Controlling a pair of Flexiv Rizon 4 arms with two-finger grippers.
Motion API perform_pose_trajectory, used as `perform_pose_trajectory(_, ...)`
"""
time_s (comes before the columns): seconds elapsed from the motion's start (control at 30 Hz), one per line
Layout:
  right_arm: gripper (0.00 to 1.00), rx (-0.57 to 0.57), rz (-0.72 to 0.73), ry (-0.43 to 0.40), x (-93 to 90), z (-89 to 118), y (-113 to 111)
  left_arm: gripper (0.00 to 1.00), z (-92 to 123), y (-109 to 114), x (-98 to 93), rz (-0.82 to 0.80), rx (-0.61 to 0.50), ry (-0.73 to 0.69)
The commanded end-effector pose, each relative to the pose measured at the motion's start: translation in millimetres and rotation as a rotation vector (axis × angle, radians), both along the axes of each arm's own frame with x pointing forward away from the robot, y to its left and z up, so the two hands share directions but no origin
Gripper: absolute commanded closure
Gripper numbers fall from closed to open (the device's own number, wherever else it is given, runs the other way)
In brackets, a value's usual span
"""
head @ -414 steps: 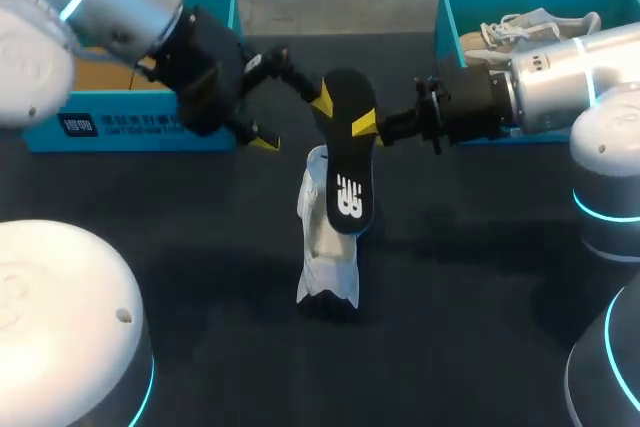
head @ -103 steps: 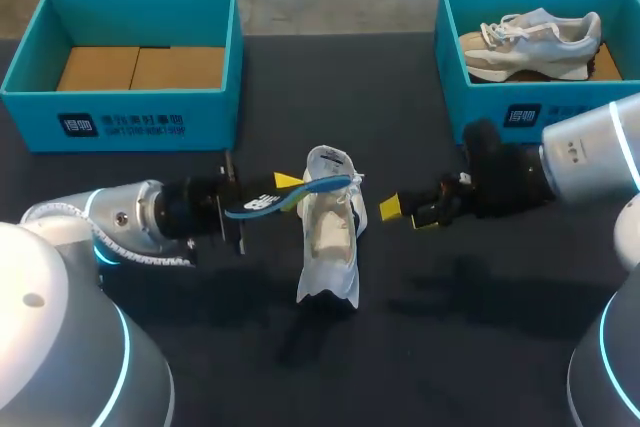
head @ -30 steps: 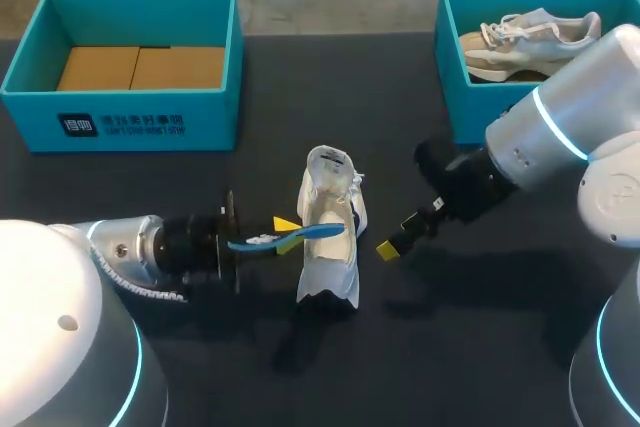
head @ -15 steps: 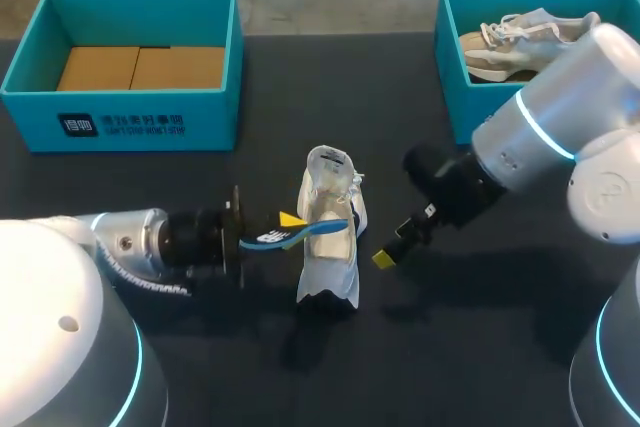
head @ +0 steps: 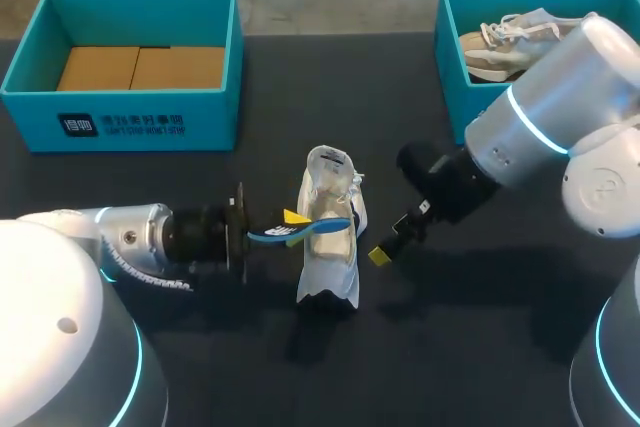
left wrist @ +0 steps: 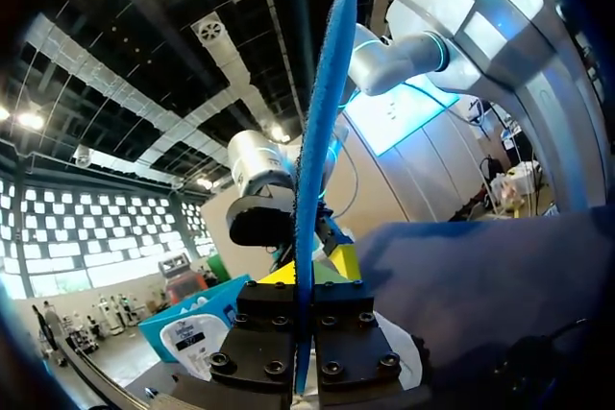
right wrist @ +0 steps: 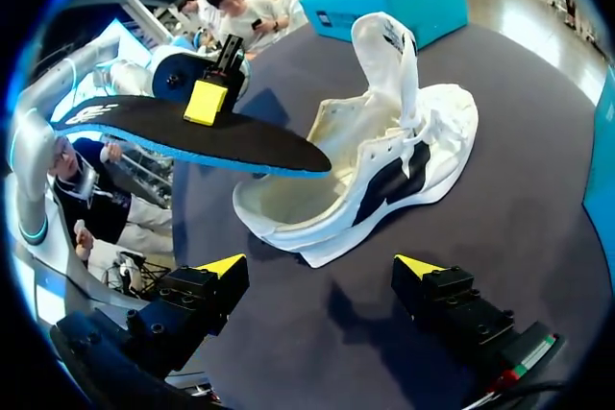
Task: Take the shoe out of the shoebox, open the shoe tongue, remove and reinsert the insole, then place the shoe into the shoebox
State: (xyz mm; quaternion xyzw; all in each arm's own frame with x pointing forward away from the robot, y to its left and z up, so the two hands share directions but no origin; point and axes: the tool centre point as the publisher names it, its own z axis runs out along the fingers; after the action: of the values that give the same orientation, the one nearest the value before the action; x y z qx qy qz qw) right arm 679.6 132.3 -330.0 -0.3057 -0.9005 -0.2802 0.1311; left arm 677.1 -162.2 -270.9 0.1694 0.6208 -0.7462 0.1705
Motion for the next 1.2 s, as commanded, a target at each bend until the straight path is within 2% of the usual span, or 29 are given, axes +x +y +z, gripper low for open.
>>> perform_pose_trajectory(0.03,0.0,0.001,-0.005,0.003,0.4,-3.0,1.5,1.0,-0.3,-4.3,0.6,-0.007,0.004,-0.002)
perform_pose_trajectory(0.67,0.0,-0.011,-0.018,-0.007,2.9,-5.1,-2.8,1.0,-5.5,-12.1,5.9,-0.03,0.031,-0.01)
perform_pose_trajectory(1.2,0.0,-0.01,-0.024,0.009,3.8,-13.3,-5.8,1.0,-20.9,-16.2,11.3,-0.04,0.092,-0.04)
